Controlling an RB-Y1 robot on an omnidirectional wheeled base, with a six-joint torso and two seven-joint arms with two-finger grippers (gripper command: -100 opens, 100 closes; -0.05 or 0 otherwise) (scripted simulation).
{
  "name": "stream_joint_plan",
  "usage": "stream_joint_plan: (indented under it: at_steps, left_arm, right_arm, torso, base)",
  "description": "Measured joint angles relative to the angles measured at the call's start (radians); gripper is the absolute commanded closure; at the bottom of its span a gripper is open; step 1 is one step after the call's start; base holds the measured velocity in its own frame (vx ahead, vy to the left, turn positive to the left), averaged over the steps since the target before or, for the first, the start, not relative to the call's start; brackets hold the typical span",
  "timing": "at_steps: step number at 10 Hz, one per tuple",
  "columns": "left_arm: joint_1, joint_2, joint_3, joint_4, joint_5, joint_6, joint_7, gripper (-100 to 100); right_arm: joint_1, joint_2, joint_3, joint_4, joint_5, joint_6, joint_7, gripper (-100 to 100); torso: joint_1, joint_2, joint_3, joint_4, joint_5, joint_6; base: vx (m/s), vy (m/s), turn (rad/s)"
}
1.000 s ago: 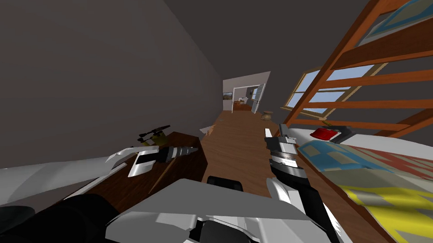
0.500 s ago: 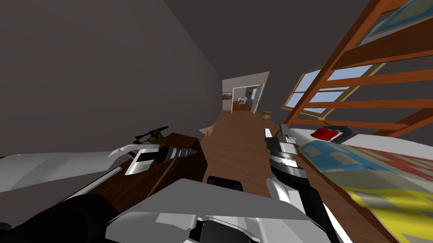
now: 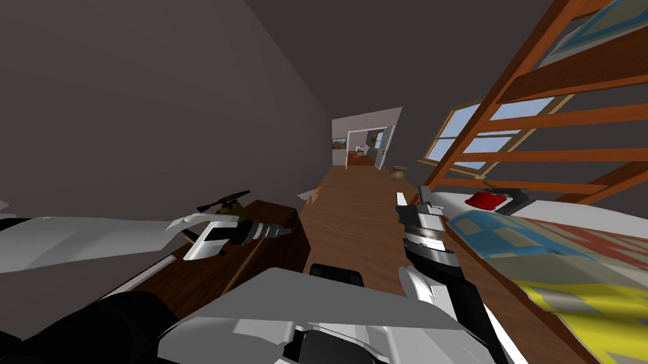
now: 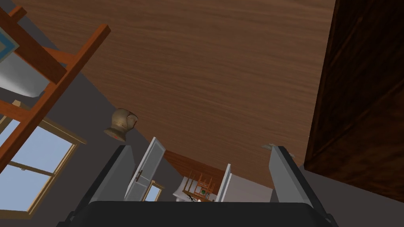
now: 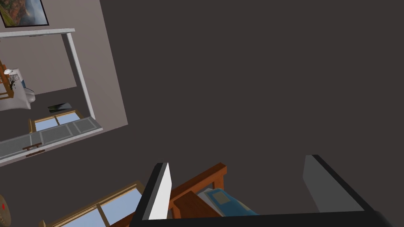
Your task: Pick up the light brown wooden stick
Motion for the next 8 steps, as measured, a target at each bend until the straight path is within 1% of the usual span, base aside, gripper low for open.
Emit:
stream_joint_plan:
  at_steps: [1,2,3,4,5,6,7,8]
  left_arm:
    - [-0.001,0.028,-0.01,0.0,0.013,0.006,-0.002,-100]
    - [-0.018,0.04,-0.03,0.0,0.023,0.008,-0.009,-100]
    - [-0.038,0.067,-0.07,-0.004,0.037,0.015,-0.013,-100]
    - [-0.041,0.09,-0.088,0.0,0.043,0.016,-0.014,-100]
    - [-0.054,0.123,-0.121,-0.001,0.057,0.02,-0.01,-100]
    - [-0.021,0.145,-0.099,-0.001,0.058,0.029,-0.003,-100]
    - [-0.019,0.176,-0.111,-0.014,0.07,0.047,0.004,-100]
    - [0.004,0.197,-0.103,-0.009,0.073,0.054,0.009,-100]
  right_arm:
    - [0.0,0.0,0.0,0.0,0.0,0.0,0.0,0]
    - [0.0,0.0,0.0,0.0,0.0,0.0,0.0,0]
    - [0.0,0.0,0.0,0.0,0.0,0.0,0.0,0]
    - [0.0,0.0,0.0,0.0,0.0,0.0,0.0,0]
    - [0.0,0.0,0.0,0.0,0.0,0.0,0.0,0]
    - [0.0,0.0,0.0,0.0,0.0,0.0,0.0,0]
    - [0.0,0.0,0.0,0.0,0.0,0.0,0.0,0]
    - [0.0,0.0,0.0,0.0,0.0,0.0,0.0,0]
  torso:
    - [0.001,-0.001,0.0,0.0,0.0,0.0]
    - [0.0,0.0,0.0,0.0,0.0,0.0]
    - [0.0,-0.001,-0.001,0.0,0.0,0.0]
    - [0.0,-0.001,-0.001,0.0,0.0,0.0]
    - [0.002,-0.002,-0.001,0.0,0.0,0.0]
    - [0.002,-0.001,-0.001,0.0,0.001,0.0]
    - [0.002,-0.001,-0.001,0.0,0.001,0.0]
    - [0.001,-0.001,0.0,0.0,0.001,0.0]
  base:
    - [0.02,0.017,0.001]
    - [0.038,0.019,-0.029]
    - [0.035,0.026,-0.024]
    - [0.048,0.053,-0.025]
    - [0.035,0.051,-0.019]
    - [0.027,0.051,-0.027]
    - [0.025,0.039,-0.012]
    - [0.033,0.041,-0.014]
